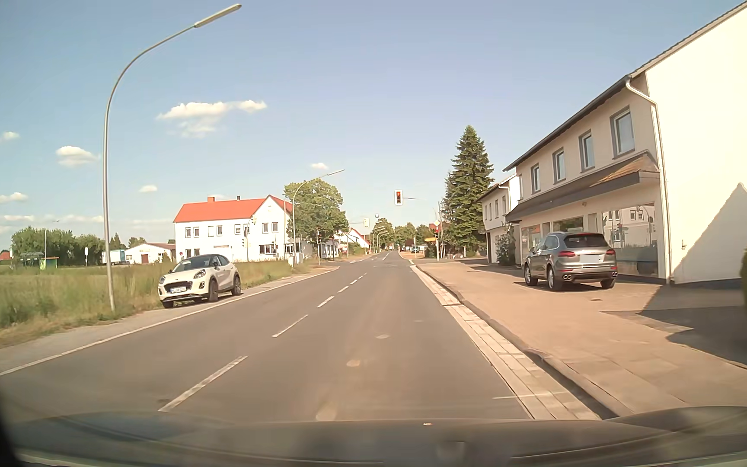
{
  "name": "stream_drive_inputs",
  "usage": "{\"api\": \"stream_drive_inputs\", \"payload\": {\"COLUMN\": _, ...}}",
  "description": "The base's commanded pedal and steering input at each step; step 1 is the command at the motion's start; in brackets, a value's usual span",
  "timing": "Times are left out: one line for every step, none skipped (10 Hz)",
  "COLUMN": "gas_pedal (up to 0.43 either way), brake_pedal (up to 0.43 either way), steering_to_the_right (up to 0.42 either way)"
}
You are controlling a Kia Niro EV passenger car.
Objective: Follow the waypoints while adhering to traffic rules and regulations
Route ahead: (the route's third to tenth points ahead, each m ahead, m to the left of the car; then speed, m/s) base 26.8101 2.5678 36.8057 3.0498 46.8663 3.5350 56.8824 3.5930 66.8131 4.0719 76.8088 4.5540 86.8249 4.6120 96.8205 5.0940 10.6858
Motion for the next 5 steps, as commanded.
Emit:
{"api": "stream_drive_inputs", "payload": {"gas_pedal": 0.0, "brake_pedal": 0.238, "steering_to_the_right": -0.011}}
{"api": "stream_drive_inputs", "payload": {"gas_pedal": 0.0, "brake_pedal": 0.238, "steering_to_the_right": -0.011}}
{"api": "stream_drive_inputs", "payload": {"gas_pedal": 0.0, "brake_pedal": 0.238, "steering_to_the_right": -0.011}}
{"api": "stream_drive_inputs", "payload": {"gas_pedal": 0.0, "brake_pedal": 0.238, "steering_to_the_right": -0.01}}
{"api": "stream_drive_inputs", "payload": {"gas_pedal": 0.0, "brake_pedal": 0.238, "steering_to_the_right": -0.01}}
